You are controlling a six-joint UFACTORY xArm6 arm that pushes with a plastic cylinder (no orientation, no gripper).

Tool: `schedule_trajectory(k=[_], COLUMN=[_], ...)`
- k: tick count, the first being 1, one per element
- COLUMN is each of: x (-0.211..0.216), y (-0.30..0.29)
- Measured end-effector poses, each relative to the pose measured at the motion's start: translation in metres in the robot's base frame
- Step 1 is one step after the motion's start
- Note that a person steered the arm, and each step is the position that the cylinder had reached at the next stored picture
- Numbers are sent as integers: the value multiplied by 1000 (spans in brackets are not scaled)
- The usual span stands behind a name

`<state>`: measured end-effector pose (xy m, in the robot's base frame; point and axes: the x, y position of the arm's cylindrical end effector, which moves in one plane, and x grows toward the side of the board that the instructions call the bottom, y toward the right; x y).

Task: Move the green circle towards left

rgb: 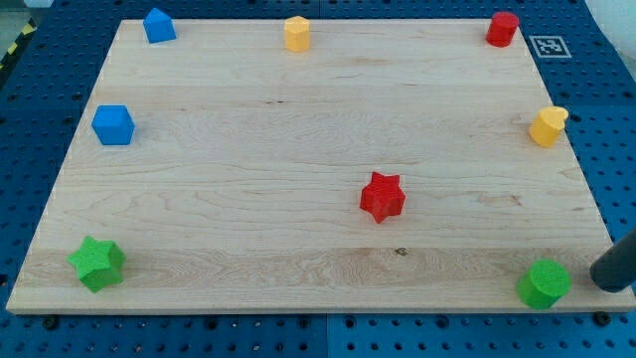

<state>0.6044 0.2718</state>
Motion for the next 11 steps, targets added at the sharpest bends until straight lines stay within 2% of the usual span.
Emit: schedule_trajectory(k=[2,5,8,9,11], x=[13,14,14,14,14], y=[22,-58,-111,-119,-96])
